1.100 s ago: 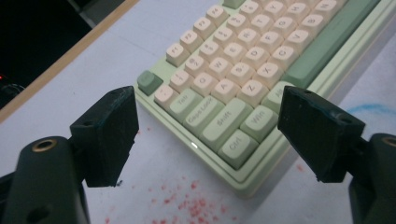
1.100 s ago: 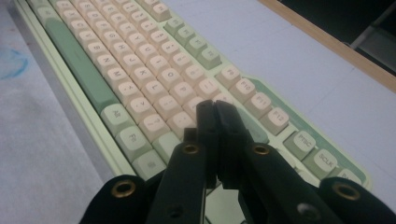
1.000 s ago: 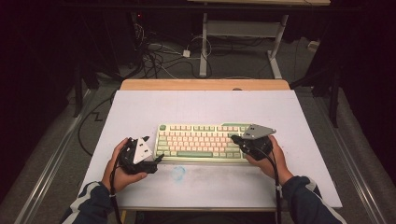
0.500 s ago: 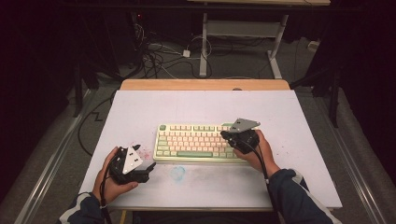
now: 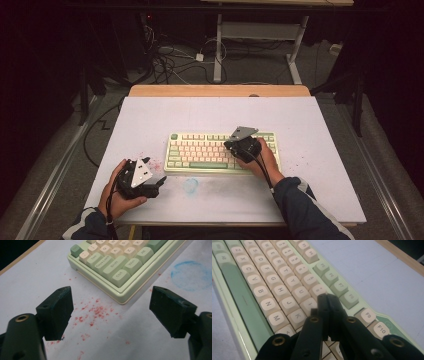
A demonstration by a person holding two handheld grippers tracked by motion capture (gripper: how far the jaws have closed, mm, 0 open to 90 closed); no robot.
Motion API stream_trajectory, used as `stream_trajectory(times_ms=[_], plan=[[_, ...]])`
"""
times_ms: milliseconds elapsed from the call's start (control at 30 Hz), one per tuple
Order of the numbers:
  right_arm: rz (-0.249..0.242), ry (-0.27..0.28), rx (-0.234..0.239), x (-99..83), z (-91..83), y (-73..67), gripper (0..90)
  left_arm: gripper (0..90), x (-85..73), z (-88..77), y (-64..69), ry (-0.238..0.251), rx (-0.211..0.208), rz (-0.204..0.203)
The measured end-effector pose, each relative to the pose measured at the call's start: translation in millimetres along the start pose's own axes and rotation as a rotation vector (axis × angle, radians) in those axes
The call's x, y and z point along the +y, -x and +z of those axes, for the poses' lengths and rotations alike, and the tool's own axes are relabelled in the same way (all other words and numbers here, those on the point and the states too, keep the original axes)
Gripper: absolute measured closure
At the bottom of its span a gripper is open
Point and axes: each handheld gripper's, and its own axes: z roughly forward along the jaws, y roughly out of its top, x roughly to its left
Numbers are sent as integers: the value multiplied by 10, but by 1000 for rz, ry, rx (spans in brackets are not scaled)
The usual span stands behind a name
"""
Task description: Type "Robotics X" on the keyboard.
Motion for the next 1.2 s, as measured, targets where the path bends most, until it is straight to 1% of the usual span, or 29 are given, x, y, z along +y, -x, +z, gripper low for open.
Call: stream_trajectory(times_ms=[133,233,300,367,400,467,533,567,700,767,833,867,933,1000,1067,1133,1167,1200], plan=[[5,-12,1,-10,43,-1,900,181,-13,3,11,-9,-1,10],[-1,-20,-4,-12,53,-3,900,181,-21,10,16,-15,-2,15],[-9,-40,-3,-19,72,-7,900,181,-27,13,19,-20,-3,20],[-6,-34,3,-22,69,-8,900,181,-30,18,20,-21,-4,18],[-14,-35,-1,-22,59,-4,900,181,-31,21,19,-24,-2,20],[-2,0,1,-10,5,14,900,181,-33,21,16,-29,-2,21],[10,32,-4,5,-72,41,900,181,-23,18,11,-24,-6,-1],[17,46,-3,7,-105,49,900,181,-19,22,7,-19,-5,-5],[26,85,-11,6,-209,74,889,181,-32,35,5,-31,1,8],[27,98,-15,4,-243,86,873,181,-36,48,12,-36,-3,2],[40,111,-13,-3,-276,90,853,181,-39,56,17,-40,-6,4],[30,120,-12,-7,-297,95,839,181,-43,58,19,-41,-7,6],[31,138,-20,-14,-350,93,818,181,-45,62,16,-42,-6,3],[34,163,-23,-20,-406,92,746,181,-47,67,10,-45,-2,1],[37,180,-40,-20,-461,85,691,182,-46,67,7,-48,-4,-3],[35,194,-44,-22,-508,78,603,197,-44,70,9,-43,4,0],[32,200,-55,-24,-536,74,584,201,-40,70,9,-42,3,-6],[28,209,-52,-33,-574,73,567,202,-39,69,8,-39,3,-8]])
